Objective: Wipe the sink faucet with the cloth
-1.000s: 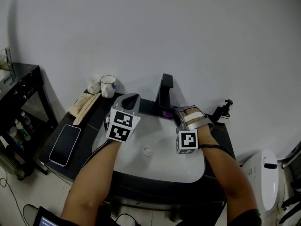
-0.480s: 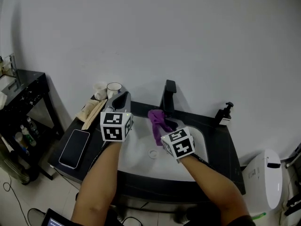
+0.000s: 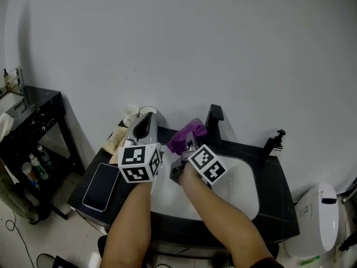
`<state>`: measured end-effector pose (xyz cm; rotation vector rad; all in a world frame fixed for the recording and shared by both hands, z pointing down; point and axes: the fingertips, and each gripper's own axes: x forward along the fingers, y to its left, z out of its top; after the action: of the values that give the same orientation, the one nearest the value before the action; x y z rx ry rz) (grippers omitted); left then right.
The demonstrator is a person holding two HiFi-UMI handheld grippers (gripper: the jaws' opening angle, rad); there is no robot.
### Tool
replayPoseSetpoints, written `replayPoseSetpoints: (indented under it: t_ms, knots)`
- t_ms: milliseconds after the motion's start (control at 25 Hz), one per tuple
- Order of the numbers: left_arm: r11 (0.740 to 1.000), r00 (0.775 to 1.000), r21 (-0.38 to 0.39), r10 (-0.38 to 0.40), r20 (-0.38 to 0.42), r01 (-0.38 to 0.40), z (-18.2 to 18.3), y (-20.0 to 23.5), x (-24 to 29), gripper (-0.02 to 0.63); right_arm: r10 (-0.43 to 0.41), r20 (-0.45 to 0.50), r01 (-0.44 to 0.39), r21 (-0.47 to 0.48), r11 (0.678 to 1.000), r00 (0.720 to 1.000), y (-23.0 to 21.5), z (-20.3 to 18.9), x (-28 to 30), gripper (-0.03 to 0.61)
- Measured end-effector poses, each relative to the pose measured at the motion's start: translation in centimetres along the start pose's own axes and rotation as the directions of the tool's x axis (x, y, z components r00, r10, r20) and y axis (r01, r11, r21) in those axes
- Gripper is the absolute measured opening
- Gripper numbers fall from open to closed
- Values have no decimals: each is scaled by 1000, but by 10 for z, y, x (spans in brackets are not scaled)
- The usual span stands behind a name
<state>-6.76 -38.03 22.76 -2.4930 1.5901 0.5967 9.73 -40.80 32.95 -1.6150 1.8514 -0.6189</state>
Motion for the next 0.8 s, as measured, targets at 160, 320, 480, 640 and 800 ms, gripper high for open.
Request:
replayPoseSetpoints:
  t_ms: [160, 320, 480, 640, 800]
  knots:
    - [998, 999, -39, 46, 28, -45, 6, 16, -7, 17, 39, 138, -42, 18, 999, 990, 29, 30, 18, 92]
    - [997, 997, -35, 68, 35, -67, 8, 21, -9, 17, -15, 215, -8, 102, 995, 977, 29, 48, 29, 91]
    - [997, 997, -48, 64, 42, -62, 9, 20, -11, 17, -78, 204, 50, 142, 989, 976, 8, 37, 32, 91]
    - [998, 998, -30, 49, 34, -48, 9, 16, -10, 17, -121, 183, 92, 162, 983, 976, -12, 22, 29, 91]
    - [999, 999, 0, 38, 19, -38, 6, 12, -8, 17, -148, 148, 114, 216, 970, 978, -25, 4, 25, 91]
